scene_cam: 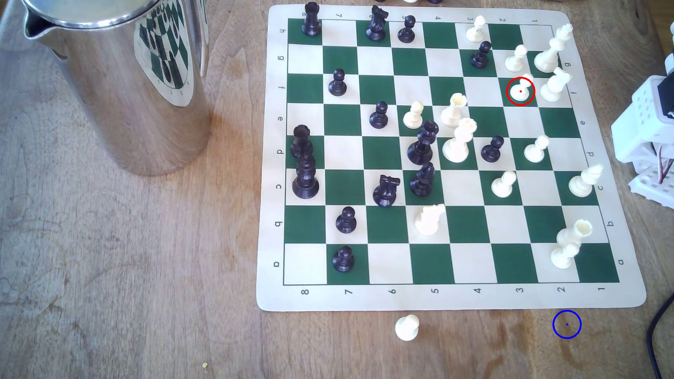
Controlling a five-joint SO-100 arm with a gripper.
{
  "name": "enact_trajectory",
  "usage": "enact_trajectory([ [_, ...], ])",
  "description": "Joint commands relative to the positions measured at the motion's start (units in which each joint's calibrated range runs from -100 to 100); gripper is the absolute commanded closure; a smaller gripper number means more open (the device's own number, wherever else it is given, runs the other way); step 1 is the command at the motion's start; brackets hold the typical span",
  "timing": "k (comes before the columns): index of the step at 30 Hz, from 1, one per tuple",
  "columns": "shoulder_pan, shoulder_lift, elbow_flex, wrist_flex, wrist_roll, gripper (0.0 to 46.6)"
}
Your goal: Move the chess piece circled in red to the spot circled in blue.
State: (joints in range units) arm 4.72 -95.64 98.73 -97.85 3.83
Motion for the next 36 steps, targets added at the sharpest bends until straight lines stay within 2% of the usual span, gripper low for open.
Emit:
enact_trajectory([
  [1,7.7,-0.1,-1.9,19.3,-0.1,46.4],
  [5,10.2,-0.1,-7.5,42.0,-0.3,46.4],
  [9,11.4,-0.1,-10.7,49.8,-0.3,46.4],
  [13,12.8,-0.1,-18.2,64.3,-0.1,46.4],
  [14,14.6,-0.1,-22.9,73.8,-0.3,46.4],
  [19,17.9,-0.2,-33.5,93.8,-0.3,46.4],
  [23,19.0,-0.2,-39.9,104.4,0.0,46.4],
  [27,19.0,-0.2,-42.0,114.7,-0.4,46.4],
  [31,23.2,-0.3,-46.6,128.8,-0.4,46.4],
  [32,24.7,-0.4,-47.9,135.2,-0.4,44.4],
  [34,25.4,-0.5,-47.3,142.2,-0.4,44.3],
  [35,25.4,-0.5,-47.2,145.2,-0.9,43.5],
  [36,25.4,-0.5,-47.1,147.2,-3.0,42.3],
])
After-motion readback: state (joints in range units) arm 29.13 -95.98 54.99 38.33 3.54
